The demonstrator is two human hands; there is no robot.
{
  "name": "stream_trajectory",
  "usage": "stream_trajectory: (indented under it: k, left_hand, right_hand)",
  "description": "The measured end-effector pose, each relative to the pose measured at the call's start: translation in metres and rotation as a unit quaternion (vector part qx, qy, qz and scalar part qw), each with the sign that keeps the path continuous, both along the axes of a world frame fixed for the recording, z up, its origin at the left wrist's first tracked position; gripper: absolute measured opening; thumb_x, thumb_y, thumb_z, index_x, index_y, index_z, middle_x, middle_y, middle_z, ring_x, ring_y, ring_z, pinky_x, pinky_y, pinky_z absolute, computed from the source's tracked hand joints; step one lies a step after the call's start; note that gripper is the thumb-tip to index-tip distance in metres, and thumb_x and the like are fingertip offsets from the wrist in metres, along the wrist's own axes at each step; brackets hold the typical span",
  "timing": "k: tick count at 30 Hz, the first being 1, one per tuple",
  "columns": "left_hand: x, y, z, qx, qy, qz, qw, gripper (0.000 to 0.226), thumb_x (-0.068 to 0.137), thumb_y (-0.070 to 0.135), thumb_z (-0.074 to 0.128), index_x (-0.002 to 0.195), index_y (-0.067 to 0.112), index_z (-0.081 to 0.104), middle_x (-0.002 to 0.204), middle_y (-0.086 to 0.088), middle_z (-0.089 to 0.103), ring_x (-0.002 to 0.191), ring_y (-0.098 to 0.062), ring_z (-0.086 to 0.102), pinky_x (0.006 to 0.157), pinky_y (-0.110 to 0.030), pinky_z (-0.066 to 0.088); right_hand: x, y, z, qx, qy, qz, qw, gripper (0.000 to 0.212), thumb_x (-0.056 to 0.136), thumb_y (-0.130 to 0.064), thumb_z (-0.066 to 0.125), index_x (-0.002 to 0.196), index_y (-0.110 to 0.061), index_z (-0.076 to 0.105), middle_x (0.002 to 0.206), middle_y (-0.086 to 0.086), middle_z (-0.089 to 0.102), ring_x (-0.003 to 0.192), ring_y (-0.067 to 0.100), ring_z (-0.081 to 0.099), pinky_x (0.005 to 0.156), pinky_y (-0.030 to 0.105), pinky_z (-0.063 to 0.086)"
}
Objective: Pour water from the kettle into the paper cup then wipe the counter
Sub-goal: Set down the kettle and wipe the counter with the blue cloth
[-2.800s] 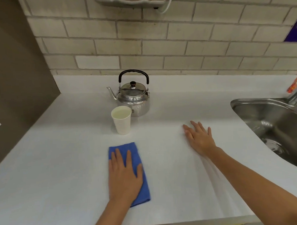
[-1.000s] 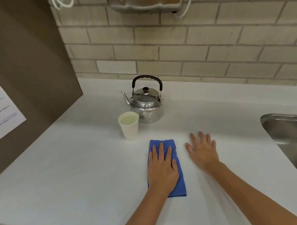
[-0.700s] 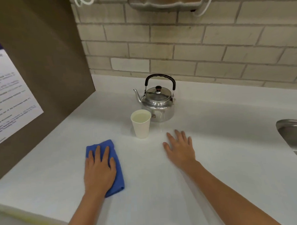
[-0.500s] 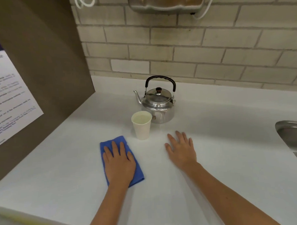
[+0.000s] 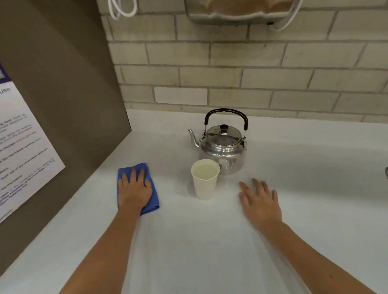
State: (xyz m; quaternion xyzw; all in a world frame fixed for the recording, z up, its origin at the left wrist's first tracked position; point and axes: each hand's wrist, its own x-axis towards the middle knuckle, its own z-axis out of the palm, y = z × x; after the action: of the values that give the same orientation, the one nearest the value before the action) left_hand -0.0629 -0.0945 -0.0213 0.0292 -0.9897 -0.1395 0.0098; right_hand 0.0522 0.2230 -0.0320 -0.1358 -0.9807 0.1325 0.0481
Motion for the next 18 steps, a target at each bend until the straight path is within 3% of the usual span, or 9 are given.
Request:
stream_trajectory:
  k: [4, 7, 11, 18]
  left_hand:
    - [0.0, 0.057, 0.004, -0.037, 0.031, -0.135, 0.99, 0.051, 0.097, 0.031, 0.024, 0.146, 0.018, 0.012, 0.157, -0.008, 0.011, 0.143, -0.034, 0.009, 0.118, -0.044, 0.007]
    - [0.015, 0.054, -0.002, -0.036, 0.054, -0.208, 0.976, 0.05, 0.097, 0.032, 0.025, 0.145, 0.02, 0.016, 0.157, -0.006, 0.015, 0.143, -0.03, 0.011, 0.118, -0.041, 0.008]
    - [0.021, 0.028, -0.016, 0.007, 0.07, -0.207, 0.976, 0.051, 0.096, 0.035, 0.027, 0.145, 0.023, 0.018, 0.157, -0.006, 0.016, 0.144, -0.028, 0.01, 0.118, -0.039, 0.007]
    - [-0.025, 0.03, -0.009, -0.032, 0.045, -0.219, 0.974, 0.053, 0.096, 0.037, 0.024, 0.146, 0.023, 0.01, 0.158, -0.006, 0.009, 0.144, -0.031, 0.007, 0.118, -0.042, 0.005]
  right_hand:
    - [-0.005, -0.006, 0.004, -0.004, 0.005, -0.029, 1.0, 0.043, 0.096, -0.042, 0.026, 0.139, -0.041, 0.029, 0.154, 0.0, 0.023, 0.143, 0.023, 0.011, 0.116, 0.047, 0.01]
    - [-0.007, -0.011, 0.008, -0.014, -0.003, -0.045, 0.999, 0.043, 0.096, -0.04, 0.026, 0.139, -0.04, 0.029, 0.154, 0.0, 0.022, 0.143, 0.023, 0.01, 0.116, 0.047, 0.009]
    - [-0.008, -0.017, 0.013, -0.022, -0.002, -0.063, 0.998, 0.042, 0.097, -0.039, 0.026, 0.139, -0.04, 0.03, 0.155, 0.0, 0.021, 0.143, 0.022, 0.01, 0.116, 0.046, 0.01]
    - [-0.015, -0.023, 0.028, -0.018, -0.029, -0.083, 0.996, 0.041, 0.097, -0.037, 0.025, 0.136, -0.037, 0.037, 0.151, 0.001, 0.029, 0.14, 0.021, 0.019, 0.114, 0.047, 0.012]
